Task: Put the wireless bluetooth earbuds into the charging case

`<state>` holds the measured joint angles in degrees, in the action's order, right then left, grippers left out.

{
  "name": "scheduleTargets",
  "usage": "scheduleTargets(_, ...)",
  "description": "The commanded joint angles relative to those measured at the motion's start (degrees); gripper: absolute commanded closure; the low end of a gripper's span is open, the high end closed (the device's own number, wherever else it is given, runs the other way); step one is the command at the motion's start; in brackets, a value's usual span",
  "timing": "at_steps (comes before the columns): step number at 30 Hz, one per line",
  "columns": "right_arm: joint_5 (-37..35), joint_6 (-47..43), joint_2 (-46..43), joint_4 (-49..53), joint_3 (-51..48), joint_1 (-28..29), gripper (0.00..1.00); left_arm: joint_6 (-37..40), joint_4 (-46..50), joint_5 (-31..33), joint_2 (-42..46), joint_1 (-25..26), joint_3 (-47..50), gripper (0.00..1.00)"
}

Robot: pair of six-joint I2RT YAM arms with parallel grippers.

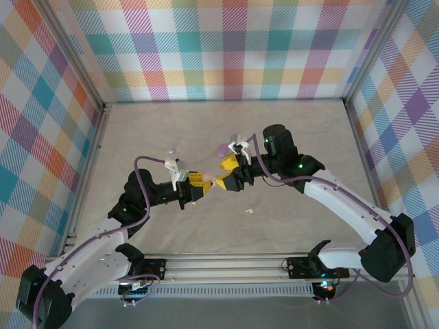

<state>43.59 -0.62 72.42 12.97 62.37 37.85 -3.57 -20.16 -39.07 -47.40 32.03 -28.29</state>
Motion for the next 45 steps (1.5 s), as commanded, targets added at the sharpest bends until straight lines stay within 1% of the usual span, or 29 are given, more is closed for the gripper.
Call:
scheduleTargets(1,0.8,-0.2,1.1,0.5,-0.2,0.2,0.3,0.1,-3.7,-0.2,-0.4,0.1,-0.9,1.0)
scheduleTargets(7,2.6,0.3,6.2,1.1,2.8,0.3,0.3,-0.3,-3.9,-1.7,-1.2,0.1,-1.6,1.0)
scheduleTargets(12,-1.3,0.6,9.2,3.1,5.8,-0.1,0.31,-0.2,-4.0,-2.1,-1.4,0.1,-1.9,1.0)
scheduleTargets(19,-3.1,4.4,10.2,0.6,6.1,-3.1,0.31,0.1,-4.2,-2.2,-0.8,0.1,-1.0,1.0)
scheduleTargets(31,-2.0,7.9,11.3,1.2,6.1,-3.2,0.31,1.9,-4.6,-2.2,-2.5,0.1,-1.3,1.0)
scheduleTargets(37,-7.9,10.8,11.5,2.5,5.8,-3.2,0.3,1.7,-5.9,-2.9,-4.5,0.1,-1.7,1.0)
scheduleTargets(42,-10.7,12.6,11.9,3.8,6.7,-3.2,0.29,1.6,-6.9,-3.0,-5.3,0.1,-1.4,1.0)
scheduleTargets(45,-11.8,13.9,11.3,4.5,7.0,-3.2,0.26,1.7,-6.6,-2.2,-5.6,0.1,-1.1,1.0)
